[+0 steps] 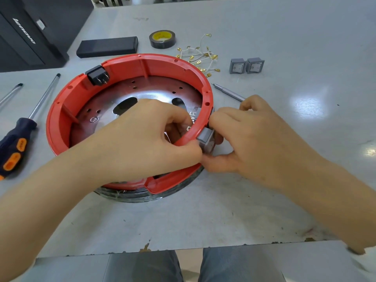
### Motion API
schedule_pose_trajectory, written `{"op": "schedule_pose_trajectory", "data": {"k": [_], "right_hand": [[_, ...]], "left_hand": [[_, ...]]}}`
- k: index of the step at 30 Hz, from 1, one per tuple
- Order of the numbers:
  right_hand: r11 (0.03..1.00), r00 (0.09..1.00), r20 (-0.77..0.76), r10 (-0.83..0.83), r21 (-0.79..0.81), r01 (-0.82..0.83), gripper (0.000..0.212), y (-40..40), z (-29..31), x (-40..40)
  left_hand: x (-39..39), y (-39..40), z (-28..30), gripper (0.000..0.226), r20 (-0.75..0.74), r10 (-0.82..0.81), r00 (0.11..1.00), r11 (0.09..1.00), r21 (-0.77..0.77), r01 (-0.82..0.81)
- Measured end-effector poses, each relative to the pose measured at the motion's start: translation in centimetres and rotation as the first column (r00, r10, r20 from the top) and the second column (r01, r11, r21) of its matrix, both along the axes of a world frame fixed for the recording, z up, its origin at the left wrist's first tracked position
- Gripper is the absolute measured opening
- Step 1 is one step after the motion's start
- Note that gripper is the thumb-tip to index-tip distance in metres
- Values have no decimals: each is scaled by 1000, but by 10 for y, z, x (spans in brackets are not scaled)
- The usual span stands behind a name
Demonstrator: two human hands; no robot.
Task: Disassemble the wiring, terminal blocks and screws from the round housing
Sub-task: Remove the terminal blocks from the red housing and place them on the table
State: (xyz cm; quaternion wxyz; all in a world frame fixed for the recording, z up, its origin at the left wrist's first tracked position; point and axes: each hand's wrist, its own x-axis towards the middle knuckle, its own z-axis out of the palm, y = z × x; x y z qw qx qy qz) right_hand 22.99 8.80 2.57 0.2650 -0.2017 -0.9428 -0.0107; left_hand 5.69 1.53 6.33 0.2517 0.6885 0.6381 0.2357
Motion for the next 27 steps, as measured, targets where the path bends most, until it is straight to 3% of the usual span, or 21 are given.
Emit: {"op": "schedule_pose_trajectory", "data": {"k": [4,6,8,10,19,24,25,27], "right_hand": [[992,991,106,-88,103,77,49,-8,5,2],[995,991,132,-25,-92,38,51,-6,9,1],[938,990,119,79,-344,-33,51,-3,11,2],[909,988,105,116,-412,-63,47,1,11,3],[913,986,95,140,-397,-91,27,7,13,2],[989,987,162,12,-150,13,42,0,15,6],[987,992,130,-1,-156,21,41,-3,15,6],[936,1000,26,-3,-353,12,34,-8,13,7]], "left_hand": [[-1,0,0,17,-34,-4,999,1000,30,5],[-1,0,0,19,-50,-4,999,999,48,6],[-1,0,0,22,-61,-3,998,999,47,6],[-1,-1,0,23,-62,-5,998,999,48,8],[-1,2,-2,18,-28,-50,998,999,9,50],[-2,1,0,24,-23,-61,998,998,2,61],[-2,1,1,26,-33,-58,998,998,2,58],[-2,1,1,24,-45,-46,998,999,15,47]]}}
